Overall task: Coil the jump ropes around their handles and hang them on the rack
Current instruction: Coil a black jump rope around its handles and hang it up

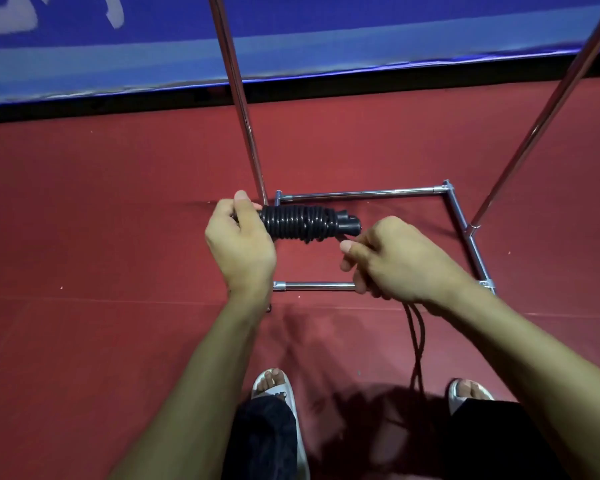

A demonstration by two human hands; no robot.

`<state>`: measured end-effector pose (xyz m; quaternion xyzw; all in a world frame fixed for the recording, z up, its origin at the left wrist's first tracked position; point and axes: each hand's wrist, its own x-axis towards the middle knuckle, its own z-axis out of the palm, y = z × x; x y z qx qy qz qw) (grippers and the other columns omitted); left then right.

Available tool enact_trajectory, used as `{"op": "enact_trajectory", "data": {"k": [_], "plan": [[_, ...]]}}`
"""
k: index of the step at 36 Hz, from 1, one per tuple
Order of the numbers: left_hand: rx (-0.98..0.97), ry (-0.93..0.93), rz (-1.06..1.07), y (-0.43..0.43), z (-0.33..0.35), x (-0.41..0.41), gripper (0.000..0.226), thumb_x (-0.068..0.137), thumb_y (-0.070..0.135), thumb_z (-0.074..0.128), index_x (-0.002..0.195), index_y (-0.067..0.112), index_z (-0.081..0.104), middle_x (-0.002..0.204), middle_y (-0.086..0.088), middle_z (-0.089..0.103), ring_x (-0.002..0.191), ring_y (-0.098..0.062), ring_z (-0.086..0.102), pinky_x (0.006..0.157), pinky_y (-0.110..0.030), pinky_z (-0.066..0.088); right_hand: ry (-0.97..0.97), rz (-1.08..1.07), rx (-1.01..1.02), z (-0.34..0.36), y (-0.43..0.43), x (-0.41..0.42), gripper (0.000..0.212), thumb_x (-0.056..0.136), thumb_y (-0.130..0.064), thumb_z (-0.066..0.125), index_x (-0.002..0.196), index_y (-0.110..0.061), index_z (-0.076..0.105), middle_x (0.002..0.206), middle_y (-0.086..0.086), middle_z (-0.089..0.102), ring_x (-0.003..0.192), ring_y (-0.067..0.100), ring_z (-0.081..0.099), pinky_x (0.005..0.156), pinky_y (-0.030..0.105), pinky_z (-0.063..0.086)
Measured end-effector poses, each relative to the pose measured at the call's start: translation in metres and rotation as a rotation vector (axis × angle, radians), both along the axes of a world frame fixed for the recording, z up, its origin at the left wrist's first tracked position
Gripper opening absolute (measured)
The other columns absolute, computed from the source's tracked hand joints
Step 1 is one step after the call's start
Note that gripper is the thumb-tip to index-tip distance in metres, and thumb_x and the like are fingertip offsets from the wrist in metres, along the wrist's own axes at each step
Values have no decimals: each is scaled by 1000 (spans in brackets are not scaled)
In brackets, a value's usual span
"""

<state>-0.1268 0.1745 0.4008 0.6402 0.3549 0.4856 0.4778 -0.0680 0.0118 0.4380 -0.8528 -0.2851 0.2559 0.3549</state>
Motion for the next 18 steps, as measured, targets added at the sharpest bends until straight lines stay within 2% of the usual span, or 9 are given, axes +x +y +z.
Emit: {"op": "enact_trajectory", "data": {"k": [2,4,7,10,12,14,16,18], "plan": [[160,28,-34,-1,2,-5,34,97,22,47,65,14,54,51,10,43,48,-5,40,55,-26,35,50,1,-12,3,-1,1,41,102,-28,46,73,-7,67,48,-1,63,36,4,46,47,21,36],[282,51,-71,0,2,-8,33,98,19,46,69,5,56,52,12,43,49,-5,43,52,-20,32,113,-29,0,4,-2,2,43,103,-26,45,74,-4,67,44,-1,59,34,8,41,41,19,34],[438,113,-104,2,3,-13,37,97,25,44,71,0,55,53,1,49,52,-17,45,54,-33,35,183,-68,35,6,-7,5,36,99,-26,57,77,0,68,43,1,54,36,14,36,36,17,29],[540,164,-180,3,6,-17,36,97,24,44,73,-1,55,57,-13,55,55,-25,45,54,-40,37,-16,35,-73,9,-11,10,26,76,-36,82,82,-15,68,49,-4,56,41,13,45,42,19,37],[572,194,-251,3,7,-19,34,96,21,46,72,-1,56,57,-14,57,55,-26,46,55,-40,37,-247,122,-152,8,-14,14,23,72,-37,84,81,-22,69,60,-4,62,57,12,58,57,25,46],[561,226,-323,4,8,-20,33,95,21,47,71,0,57,55,-5,54,56,-23,47,54,-35,36,-385,191,-119,7,-16,19,12,76,-35,82,77,-26,73,63,-8,63,62,4,56,63,27,44],[486,247,-395,5,9,-20,32,94,23,47,69,7,58,53,7,49,52,-14,46,52,-25,34,-407,284,-69,6,-19,27,9,78,-34,80,77,-26,76,63,-11,62,61,0,54,64,25,41],[392,247,-472,6,10,-21,31,93,25,47,65,16,57,51,11,47,49,-4,44,50,-18,33,-347,363,-2,4,-22,34,9,77,-31,80,79,-22,78,67,-14,63,65,-1,56,64,16,40]]}}
